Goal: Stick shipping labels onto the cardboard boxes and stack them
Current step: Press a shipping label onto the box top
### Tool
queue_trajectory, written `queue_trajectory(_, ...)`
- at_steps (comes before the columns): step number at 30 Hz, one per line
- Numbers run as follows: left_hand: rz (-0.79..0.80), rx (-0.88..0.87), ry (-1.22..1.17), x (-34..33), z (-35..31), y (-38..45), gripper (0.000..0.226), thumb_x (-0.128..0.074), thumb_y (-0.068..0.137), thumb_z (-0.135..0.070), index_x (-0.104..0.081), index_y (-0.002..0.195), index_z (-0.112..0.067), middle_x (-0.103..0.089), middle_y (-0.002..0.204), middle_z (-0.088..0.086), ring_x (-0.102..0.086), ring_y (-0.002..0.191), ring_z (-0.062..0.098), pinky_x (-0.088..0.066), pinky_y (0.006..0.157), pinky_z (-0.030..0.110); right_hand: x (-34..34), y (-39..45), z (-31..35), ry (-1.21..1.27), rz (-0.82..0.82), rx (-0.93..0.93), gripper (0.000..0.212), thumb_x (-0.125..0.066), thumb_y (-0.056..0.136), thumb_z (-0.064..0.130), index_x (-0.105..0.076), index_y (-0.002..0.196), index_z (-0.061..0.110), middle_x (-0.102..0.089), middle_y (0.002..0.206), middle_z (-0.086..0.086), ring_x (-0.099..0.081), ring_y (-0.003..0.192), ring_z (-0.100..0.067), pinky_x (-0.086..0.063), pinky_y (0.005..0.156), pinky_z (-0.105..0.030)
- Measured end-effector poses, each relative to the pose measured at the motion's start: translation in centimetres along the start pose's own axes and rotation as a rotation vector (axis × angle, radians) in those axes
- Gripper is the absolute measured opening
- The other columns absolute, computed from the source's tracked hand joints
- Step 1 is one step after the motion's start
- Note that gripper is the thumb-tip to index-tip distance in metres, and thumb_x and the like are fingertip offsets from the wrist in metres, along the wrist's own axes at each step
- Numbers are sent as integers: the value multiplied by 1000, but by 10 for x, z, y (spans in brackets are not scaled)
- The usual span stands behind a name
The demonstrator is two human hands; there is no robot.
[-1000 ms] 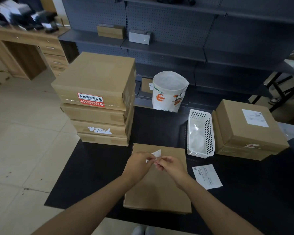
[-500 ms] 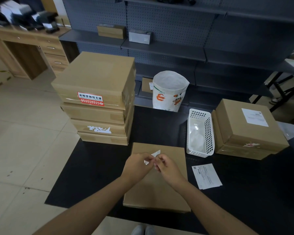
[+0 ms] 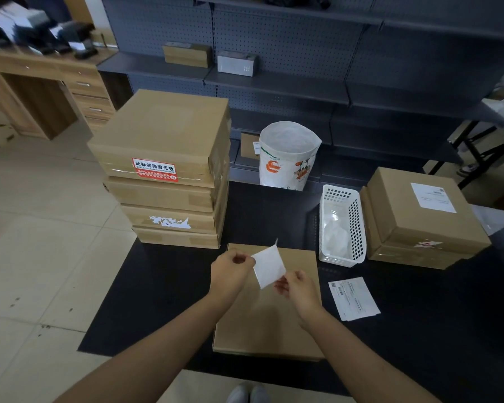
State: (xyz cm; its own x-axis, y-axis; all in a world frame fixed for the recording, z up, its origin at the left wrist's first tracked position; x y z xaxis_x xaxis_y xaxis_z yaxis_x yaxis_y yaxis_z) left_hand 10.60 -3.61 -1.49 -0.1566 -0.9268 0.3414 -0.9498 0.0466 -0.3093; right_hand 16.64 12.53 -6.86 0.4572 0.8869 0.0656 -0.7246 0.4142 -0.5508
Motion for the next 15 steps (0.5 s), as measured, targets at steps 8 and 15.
queue_trajectory(8,-135,-24,-168,14,-24,1,7,-60,86,-18,-62,84,-12,-62,81,3,-57,73,13,-43,61,21,24,5,-21,364,-77,-254,19,-46,97,7,-63,89,1,-61,79,-11,-56,68,-19,-48,60,-27)
queue_trajectory(15,-205,-187,-269,17,-66,4,17,-49,95,-20,-56,82,-13,-57,79,5,-54,73,15,-44,65,27,40,7,-27,157,-221,-251,28,-44,98,13,-62,80,2,-61,82,-17,-56,74,-28,-51,71,-43)
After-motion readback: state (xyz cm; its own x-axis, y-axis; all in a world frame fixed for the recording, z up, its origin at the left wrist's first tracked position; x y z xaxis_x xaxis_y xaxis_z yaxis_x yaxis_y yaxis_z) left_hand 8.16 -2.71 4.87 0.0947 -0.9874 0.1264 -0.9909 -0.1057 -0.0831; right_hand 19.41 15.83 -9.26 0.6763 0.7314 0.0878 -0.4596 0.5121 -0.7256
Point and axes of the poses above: each hand's wrist, its own y-axis towards the middle knuckle, its own x-axis out of the back of the hand, z = x × y, the point moved 4 cm from there along y, towards the middle knuckle
